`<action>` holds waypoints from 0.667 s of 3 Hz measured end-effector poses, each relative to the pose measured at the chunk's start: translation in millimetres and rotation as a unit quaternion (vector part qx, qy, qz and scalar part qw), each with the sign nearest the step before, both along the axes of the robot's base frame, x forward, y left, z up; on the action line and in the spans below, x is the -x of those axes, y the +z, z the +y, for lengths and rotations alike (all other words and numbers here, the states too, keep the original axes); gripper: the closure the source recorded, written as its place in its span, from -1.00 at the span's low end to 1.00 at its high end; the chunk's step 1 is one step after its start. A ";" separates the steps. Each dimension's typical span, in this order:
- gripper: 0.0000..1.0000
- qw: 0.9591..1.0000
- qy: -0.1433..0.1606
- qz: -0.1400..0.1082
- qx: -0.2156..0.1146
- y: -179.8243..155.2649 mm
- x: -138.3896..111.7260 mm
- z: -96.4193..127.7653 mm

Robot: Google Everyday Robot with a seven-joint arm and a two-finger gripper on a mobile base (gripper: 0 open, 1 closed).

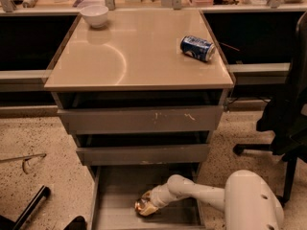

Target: Pick orange can from bottom drawer and place on counter

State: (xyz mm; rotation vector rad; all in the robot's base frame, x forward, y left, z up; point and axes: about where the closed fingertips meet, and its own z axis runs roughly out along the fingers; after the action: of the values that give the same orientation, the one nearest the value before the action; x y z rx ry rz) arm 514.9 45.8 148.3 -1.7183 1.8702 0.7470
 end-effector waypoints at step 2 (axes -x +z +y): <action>1.00 0.994 0.016 -0.089 0.054 93.4 -28.1 15.8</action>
Offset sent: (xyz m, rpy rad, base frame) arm -0.0401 0.0612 0.2064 -0.1697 -0.1558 0.0554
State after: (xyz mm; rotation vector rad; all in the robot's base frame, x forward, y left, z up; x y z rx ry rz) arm 542.9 61.6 241.7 -1.8219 1.7927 0.4946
